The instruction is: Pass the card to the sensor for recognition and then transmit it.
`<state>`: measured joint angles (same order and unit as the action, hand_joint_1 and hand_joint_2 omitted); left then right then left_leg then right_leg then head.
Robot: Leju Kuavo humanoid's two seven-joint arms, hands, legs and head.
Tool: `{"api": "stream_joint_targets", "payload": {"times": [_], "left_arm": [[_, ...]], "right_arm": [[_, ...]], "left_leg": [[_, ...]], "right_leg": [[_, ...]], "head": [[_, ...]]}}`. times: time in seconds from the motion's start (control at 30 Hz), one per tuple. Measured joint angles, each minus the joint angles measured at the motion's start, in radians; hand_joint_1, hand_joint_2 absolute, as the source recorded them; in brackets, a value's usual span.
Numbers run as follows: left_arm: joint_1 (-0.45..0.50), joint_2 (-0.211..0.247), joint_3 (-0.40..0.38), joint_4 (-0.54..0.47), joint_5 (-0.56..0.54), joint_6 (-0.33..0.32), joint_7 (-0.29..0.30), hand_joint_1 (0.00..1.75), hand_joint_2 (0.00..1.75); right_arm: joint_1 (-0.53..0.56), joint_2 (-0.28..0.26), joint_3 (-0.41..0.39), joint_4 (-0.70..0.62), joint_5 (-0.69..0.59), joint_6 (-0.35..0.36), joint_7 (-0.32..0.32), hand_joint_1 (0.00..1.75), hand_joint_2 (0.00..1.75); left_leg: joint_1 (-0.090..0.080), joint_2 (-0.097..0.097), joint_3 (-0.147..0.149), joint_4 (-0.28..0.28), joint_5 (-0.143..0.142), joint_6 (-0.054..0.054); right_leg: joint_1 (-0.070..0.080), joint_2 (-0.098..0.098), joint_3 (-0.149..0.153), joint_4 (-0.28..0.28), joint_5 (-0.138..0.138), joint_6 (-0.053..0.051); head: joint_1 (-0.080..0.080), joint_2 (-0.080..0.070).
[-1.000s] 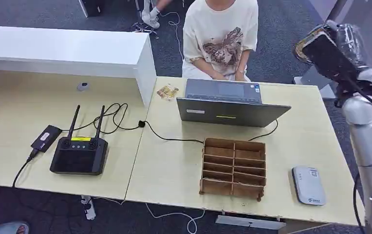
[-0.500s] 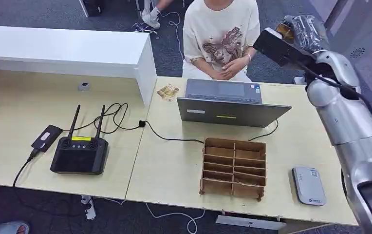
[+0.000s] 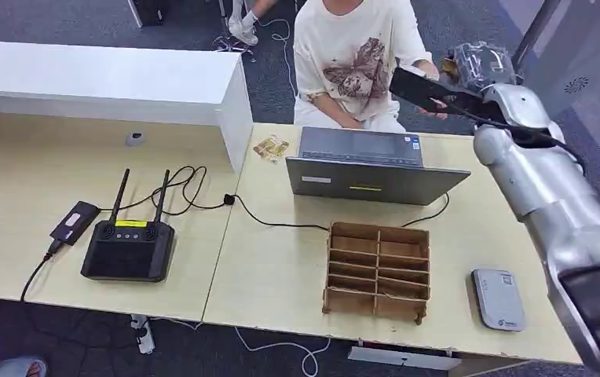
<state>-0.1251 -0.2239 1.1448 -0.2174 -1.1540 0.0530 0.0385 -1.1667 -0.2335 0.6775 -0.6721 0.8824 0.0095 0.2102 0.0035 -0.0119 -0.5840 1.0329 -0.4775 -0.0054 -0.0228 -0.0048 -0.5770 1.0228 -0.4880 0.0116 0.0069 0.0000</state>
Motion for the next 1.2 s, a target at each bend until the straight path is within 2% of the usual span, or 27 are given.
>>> {"api": "stream_joint_targets", "payload": {"times": [0.2, 0.23, 0.3, 0.33, 0.87, 1.03, 1.2], "left_arm": [[0.000, -0.001, -0.002, 0.000, 0.003, 0.002, 0.000, 0.00, 0.00], [0.000, -0.001, -0.002, 0.000, 0.003, 0.002, 0.000, 0.00, 0.00], [0.000, -0.001, -0.002, 0.000, 0.005, 0.002, 0.000, 0.00, 0.00], [0.000, -0.001, -0.002, 0.000, 0.006, 0.001, 0.000, 0.00, 0.00], [0.001, 0.000, -0.008, 0.000, 0.018, -0.002, -0.006, 0.00, 0.00], [0.001, 0.000, -0.008, 0.000, 0.022, -0.002, -0.006, 0.00, 0.00], [0.002, 0.000, -0.008, 0.000, 0.033, 0.001, -0.006, 0.00, 0.00]], "right_arm": [[-0.004, 0.002, 0.000, 0.031, 0.017, -0.005, 0.003, 1.73, 1.75], [-0.004, 0.002, 0.000, 0.035, 0.022, -0.006, 0.003, 1.08, 1.75], [-0.004, 0.002, 0.001, 0.040, 0.031, -0.007, 0.004, 1.08, 1.75], [-0.004, 0.002, 0.001, 0.043, 0.031, -0.008, 0.005, 0.00, 1.75], [0.002, 0.002, -0.012, 0.043, 0.039, -0.058, 0.003, 0.00, 1.75], [0.009, 0.003, -0.049, 0.022, 0.005, -0.086, -0.015, 0.00, 1.75], [0.030, 0.007, -0.109, -0.021, -0.089, -0.114, -0.049, 0.00, 1.75]], "left_leg": [[0.000, 0.000, 0.000, 0.000, 0.000, 0.000], [0.000, 0.000, 0.000, 0.000, 0.000, 0.000], [0.000, 0.000, 0.000, 0.000, 0.000, 0.000], [0.000, 0.000, 0.000, 0.000, 0.000, 0.000], [0.000, 0.000, 0.000, 0.000, 0.000, 0.000], [0.000, 0.000, 0.000, 0.000, 0.000, 0.000], [0.000, 0.000, 0.000, 0.000, 0.000, 0.000]], "right_leg": [[0.000, 0.000, 0.000, 0.000, 0.000, 0.000], [0.000, 0.000, 0.000, 0.000, 0.000, 0.000], [0.000, 0.000, 0.000, 0.000, 0.000, 0.000], [0.000, 0.000, 0.000, 0.000, 0.000, 0.000], [0.000, 0.000, 0.000, 0.000, 0.000, 0.000], [0.000, 0.000, 0.000, 0.000, 0.000, 0.000], [0.000, 0.000, 0.000, 0.000, 0.000, 0.000]], "head": [[0.000, 0.000], [0.000, 0.000], [0.000, 0.000], [0.000, 0.000], [0.000, 0.000], [0.000, 0.000], [0.000, 0.000]]}}
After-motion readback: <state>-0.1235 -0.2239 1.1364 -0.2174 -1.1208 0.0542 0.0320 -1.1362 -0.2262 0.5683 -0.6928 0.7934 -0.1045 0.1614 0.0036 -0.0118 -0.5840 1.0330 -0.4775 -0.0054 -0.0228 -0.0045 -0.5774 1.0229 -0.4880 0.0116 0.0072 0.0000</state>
